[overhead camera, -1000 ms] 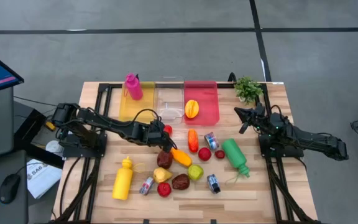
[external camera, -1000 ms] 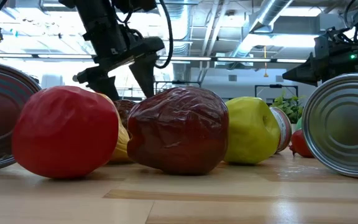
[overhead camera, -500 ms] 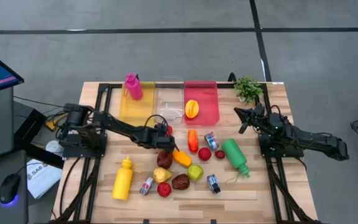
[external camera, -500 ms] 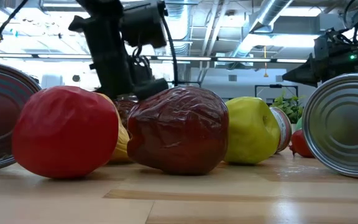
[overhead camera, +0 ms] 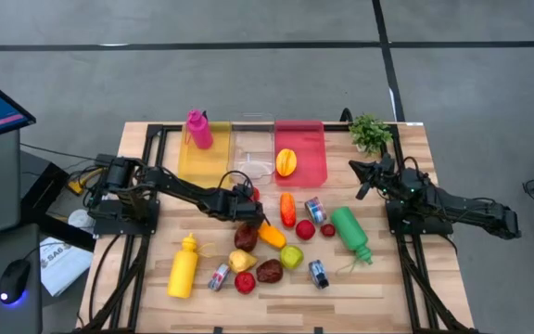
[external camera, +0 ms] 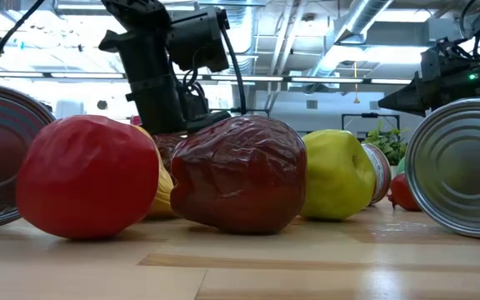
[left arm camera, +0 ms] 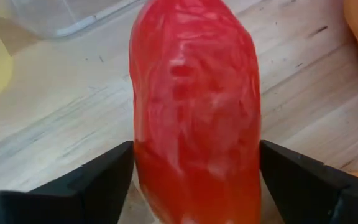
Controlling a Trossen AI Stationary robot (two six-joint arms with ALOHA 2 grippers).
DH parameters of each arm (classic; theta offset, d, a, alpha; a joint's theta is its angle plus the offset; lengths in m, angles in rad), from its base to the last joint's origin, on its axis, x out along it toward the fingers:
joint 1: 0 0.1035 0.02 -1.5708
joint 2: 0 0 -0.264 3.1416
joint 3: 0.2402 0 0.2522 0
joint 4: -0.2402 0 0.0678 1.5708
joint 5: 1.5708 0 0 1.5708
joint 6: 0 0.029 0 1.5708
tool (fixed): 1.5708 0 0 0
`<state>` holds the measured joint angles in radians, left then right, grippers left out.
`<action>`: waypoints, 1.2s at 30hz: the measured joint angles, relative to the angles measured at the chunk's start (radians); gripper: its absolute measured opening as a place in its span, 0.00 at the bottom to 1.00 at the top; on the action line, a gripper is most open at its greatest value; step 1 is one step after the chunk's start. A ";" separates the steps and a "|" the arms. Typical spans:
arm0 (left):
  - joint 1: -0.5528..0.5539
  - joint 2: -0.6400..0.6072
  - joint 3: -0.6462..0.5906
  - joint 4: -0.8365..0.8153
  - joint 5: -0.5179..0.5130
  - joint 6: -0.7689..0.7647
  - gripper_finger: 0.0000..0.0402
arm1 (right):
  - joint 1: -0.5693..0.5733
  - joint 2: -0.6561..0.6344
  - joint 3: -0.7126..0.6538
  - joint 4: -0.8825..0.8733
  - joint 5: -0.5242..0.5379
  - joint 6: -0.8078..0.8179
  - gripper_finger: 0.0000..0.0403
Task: Pick & Place Food Item
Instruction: Put the left orange mango into the pink bin
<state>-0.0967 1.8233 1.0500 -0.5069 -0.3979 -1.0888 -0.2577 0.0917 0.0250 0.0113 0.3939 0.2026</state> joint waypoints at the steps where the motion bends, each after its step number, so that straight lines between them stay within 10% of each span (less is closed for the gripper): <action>1: 0.000 0.000 0.000 0.000 0.006 0.000 0.77 | 0.000 0.000 0.000 0.000 0.000 0.000 0.01; 11: 0.000 -0.001 0.000 0.000 0.074 0.000 0.58 | 0.000 0.000 0.000 0.000 0.000 0.000 0.01; 36: 0.003 -0.300 -0.001 0.127 0.206 0.156 0.57 | 0.000 0.000 0.000 0.000 -0.003 0.000 0.01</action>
<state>-0.0940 1.5231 1.0492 -0.3800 -0.1918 -0.9324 -0.2577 0.0917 0.0250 0.0113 0.3908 0.2024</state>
